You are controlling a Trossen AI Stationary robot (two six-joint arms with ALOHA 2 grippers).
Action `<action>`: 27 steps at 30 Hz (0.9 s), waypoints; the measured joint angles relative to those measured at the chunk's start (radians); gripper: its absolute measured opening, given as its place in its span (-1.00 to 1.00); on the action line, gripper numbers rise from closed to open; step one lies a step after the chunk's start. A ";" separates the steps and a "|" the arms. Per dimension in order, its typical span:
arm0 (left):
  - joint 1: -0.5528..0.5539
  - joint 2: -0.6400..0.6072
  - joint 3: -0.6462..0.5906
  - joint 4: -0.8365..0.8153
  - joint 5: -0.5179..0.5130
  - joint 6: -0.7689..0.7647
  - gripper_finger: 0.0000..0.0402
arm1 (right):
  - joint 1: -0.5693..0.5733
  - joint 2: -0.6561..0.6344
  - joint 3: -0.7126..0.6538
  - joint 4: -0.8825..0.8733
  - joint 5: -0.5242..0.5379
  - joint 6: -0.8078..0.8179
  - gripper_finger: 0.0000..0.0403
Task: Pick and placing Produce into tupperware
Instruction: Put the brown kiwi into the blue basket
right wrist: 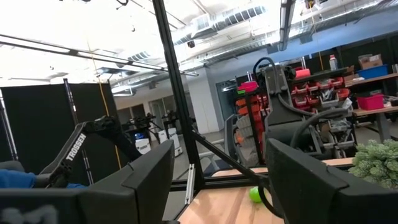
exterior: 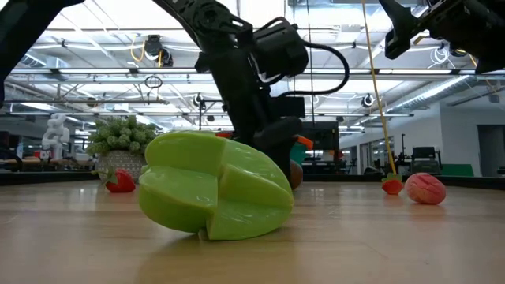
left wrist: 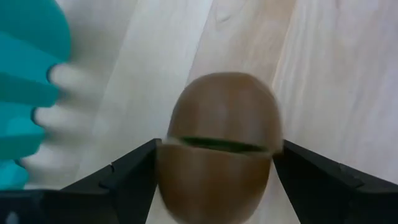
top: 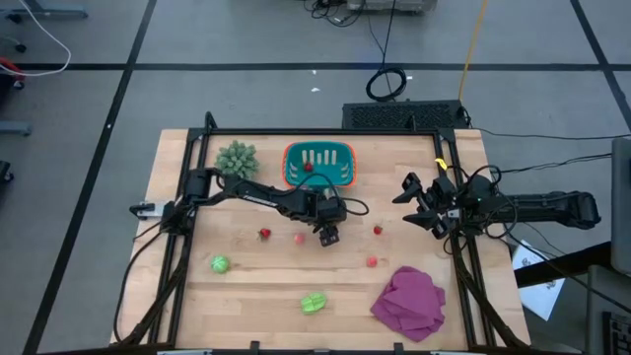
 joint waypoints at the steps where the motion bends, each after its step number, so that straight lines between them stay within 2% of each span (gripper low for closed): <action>1: 0.000 0.000 0.000 0.000 -0.001 0.001 0.54 | 0.002 0.002 0.000 0.005 0.001 -0.001 0.20; 9: -0.003 0.000 0.000 0.003 -0.002 0.001 0.51 | 0.004 0.004 0.000 0.008 0.001 -0.006 0.20; 19: -0.003 0.000 0.000 0.007 0.047 0.008 0.10 | 0.004 0.004 0.000 0.009 0.003 -0.007 0.20; 22: -0.003 -0.003 0.000 0.007 0.048 0.008 0.10 | 0.004 0.004 0.000 0.009 0.003 -0.006 0.20; 27: -0.009 -0.020 -0.001 0.011 0.046 0.005 0.25 | 0.004 0.004 0.000 0.009 0.003 -0.006 0.20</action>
